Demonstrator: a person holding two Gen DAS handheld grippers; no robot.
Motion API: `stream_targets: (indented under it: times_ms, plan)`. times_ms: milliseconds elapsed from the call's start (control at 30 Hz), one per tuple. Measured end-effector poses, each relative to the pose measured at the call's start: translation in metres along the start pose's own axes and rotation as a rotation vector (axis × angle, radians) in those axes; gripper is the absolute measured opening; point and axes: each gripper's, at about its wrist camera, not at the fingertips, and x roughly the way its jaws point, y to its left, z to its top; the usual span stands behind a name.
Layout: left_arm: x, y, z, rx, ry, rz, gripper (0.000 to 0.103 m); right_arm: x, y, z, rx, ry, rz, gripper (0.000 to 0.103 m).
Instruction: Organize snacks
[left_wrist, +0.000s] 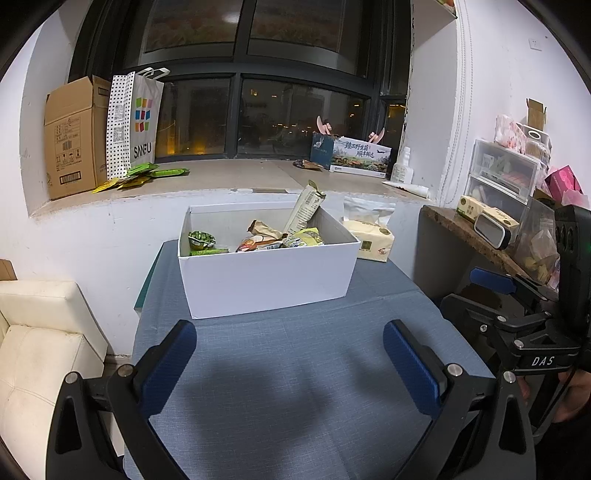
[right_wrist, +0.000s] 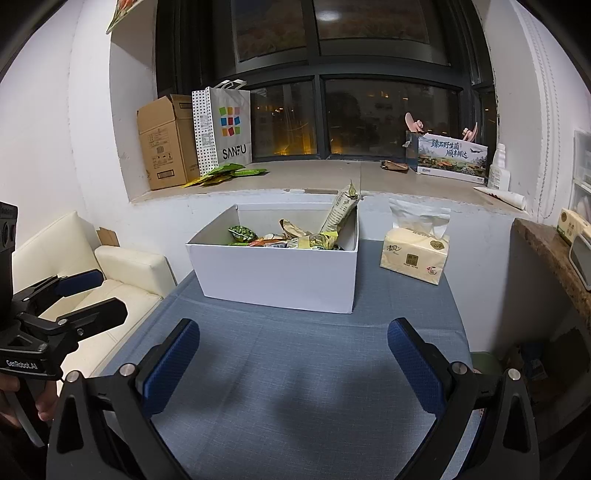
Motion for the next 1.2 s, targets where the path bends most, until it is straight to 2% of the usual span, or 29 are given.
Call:
stream_targets:
  times_ms: [1200]
  plan:
    - [-0.0012,-0.0033,0.0025,0.009,-0.001,-0.012,0.103,-0.0003,0.0000,-0.0013,-0.009,0.004,0.006,0.103]
